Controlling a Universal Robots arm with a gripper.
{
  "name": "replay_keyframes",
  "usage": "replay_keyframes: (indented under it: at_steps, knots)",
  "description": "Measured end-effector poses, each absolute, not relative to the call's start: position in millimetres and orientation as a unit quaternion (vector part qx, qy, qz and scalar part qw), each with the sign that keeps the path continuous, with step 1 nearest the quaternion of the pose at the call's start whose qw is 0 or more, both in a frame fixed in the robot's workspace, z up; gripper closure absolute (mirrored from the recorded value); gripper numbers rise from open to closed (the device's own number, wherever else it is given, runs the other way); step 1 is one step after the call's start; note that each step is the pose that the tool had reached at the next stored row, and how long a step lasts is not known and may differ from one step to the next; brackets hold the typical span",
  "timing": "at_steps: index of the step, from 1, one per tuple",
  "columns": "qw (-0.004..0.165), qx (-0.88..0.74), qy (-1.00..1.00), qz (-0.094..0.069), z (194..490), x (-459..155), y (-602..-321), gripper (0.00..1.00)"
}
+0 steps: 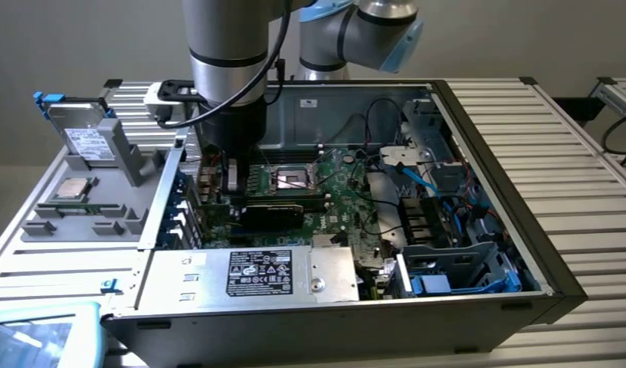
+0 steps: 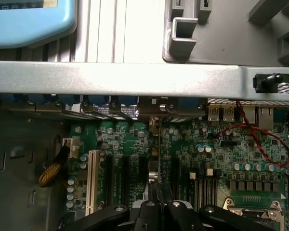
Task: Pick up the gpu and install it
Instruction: 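Press down on the gpu until it lock into place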
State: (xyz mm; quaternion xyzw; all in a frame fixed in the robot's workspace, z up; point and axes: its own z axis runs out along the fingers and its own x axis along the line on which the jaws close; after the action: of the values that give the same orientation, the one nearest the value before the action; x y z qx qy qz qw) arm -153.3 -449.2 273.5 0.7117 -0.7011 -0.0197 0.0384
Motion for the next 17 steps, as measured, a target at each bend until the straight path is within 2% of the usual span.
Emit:
replay_keyframes:
  at_steps: [17]
  knots:
    - [0.038, 0.712, -0.701, -0.02, 270.7, -153.4, -449.2, 0.88]
